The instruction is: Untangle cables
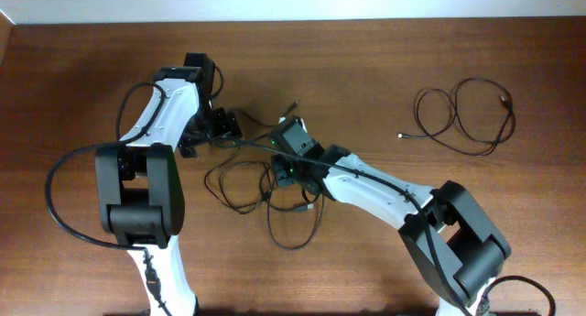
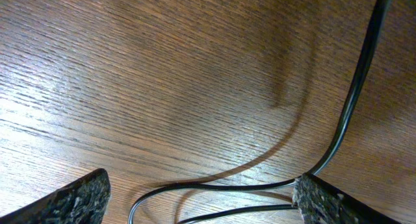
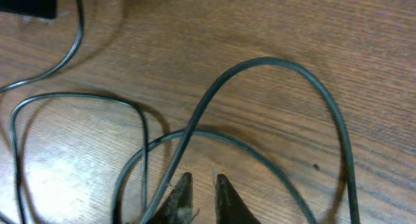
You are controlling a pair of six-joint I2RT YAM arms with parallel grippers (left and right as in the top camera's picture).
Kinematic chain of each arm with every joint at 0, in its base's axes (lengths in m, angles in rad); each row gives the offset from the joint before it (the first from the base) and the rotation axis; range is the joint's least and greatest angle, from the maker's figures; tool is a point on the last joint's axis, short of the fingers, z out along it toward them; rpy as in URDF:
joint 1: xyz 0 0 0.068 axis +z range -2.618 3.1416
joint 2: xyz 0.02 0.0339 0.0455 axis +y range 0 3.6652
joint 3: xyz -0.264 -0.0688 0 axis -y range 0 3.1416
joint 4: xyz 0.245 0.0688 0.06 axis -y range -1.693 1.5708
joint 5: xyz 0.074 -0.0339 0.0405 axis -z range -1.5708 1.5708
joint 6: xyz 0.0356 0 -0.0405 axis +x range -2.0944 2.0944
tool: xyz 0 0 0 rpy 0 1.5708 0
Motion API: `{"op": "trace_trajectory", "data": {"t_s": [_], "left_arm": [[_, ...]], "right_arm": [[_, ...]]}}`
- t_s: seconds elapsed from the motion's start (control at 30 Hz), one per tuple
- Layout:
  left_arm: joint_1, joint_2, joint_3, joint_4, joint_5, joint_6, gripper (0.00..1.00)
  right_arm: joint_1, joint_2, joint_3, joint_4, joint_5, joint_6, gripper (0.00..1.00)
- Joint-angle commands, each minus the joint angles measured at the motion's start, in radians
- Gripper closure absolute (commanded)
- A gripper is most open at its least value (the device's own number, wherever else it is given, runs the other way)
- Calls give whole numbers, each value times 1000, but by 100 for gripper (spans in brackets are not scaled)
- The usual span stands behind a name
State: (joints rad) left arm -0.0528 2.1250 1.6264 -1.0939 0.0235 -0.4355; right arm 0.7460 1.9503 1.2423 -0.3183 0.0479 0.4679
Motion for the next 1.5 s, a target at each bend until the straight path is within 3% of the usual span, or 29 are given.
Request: {"op": "trace_trajectory", "data": {"t_s": [0.0,0.07,0.23,0.3,0.43,0.53,0.63,0.77,0.93,1.0,1.07,1.1,1.23,1.47], "left_arm": [[-2,1,-7,2,7,-9,7],[-2,1,-7,2,7,-9,7],[-2,1,-7,2,8,-9,7],[-2,1,-7,2,7,-9,7],[-2,1,-7,2,7,-9,7],[-2,1,-7,5,8,-9,7],[-2,1,-7,5,8,-9,7],[-2,1,-7,5,7,-9,7],[-2,1,-7,5,8,-9,7],[-2,1,-7,5,7,-9,7],[-2,1,-7,5,8,-9,7],[-2,1,-7,5,8,-9,7],[-2,1,-7,5,8,-9,7],[-5,1,-7,5,8,-9,5]], "right_arm": [[-1,5,-16,11,100,-3,78],[-2,5,-16,11,104,-3,69],[-39,5,-15,80,144,-3,67],[-86,5,-16,78,144,-3,61],[-185,5,-16,-36,52,-3,60],[-197,5,-16,-139,-68,-3,48],[-189,5,-16,-222,-105,-3,43],[-189,5,-16,-254,-146,-3,43],[-187,5,-29,-254,-145,-3,54],[-187,5,-43,-254,-144,-3,65],[-188,5,-47,-255,-142,-3,89],[-190,3,-46,-255,-142,-3,96],[-191,-39,2,-300,-151,-3,96],[-190,-118,125,-601,-243,-3,96]]}}
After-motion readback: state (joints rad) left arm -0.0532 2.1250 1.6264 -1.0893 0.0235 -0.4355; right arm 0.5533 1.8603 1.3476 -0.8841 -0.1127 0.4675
